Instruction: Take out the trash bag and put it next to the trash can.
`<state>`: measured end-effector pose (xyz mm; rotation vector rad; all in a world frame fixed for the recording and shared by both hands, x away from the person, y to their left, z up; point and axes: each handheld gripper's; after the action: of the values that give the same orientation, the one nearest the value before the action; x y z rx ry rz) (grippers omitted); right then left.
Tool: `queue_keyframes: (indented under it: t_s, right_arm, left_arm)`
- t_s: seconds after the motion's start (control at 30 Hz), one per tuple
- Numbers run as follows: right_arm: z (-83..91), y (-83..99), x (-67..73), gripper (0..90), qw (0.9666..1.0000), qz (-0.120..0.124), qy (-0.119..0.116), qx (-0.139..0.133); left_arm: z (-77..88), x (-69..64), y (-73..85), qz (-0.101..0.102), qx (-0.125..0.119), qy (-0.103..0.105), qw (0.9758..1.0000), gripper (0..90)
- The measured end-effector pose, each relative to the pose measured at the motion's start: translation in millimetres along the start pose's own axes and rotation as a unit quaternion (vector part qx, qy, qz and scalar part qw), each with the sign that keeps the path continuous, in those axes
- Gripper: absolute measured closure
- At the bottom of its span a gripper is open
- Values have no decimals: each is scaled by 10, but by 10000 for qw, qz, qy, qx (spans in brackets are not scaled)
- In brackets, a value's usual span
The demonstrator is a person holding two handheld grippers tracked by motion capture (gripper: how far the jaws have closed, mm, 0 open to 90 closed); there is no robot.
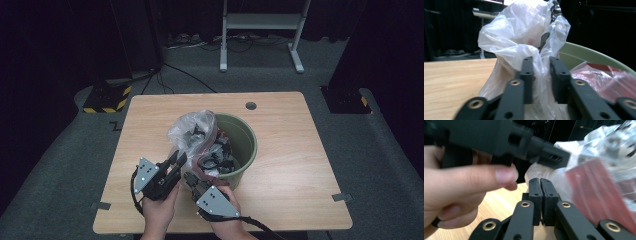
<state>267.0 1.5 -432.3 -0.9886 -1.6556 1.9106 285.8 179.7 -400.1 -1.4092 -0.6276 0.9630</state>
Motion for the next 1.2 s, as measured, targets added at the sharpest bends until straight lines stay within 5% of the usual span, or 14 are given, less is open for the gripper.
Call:
queue_keyframes:
  t_s: [0.27,0.57,0.93,1.2]
  right_arm:
    - [215,-214,-181,796,9991,-251,118,-311]
    - [450,-320,-704,702,9973,-366,610,-158]
    - [814,-103,-1296,612,9891,-416,1410,125]
    - [1012,209,-1559,541,9803,-495,1833,548]
  left_arm:
    - [-26,-16,-54,-61,-28,65,10000,882]
    - [-56,-36,-195,-53,-242,52,9997,887]
    - [-83,-88,-374,-147,-599,88,9981,888]
    - [-85,-138,-507,-238,-824,122,9962,890]
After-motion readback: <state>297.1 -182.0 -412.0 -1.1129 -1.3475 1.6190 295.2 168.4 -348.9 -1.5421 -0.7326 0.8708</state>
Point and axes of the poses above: each handheld gripper's, and its own axes: z roughly backward along the jaws, y roughly out of its underside, x roughly to its left, and after that the axes turned 4 degrees about y, right-handed
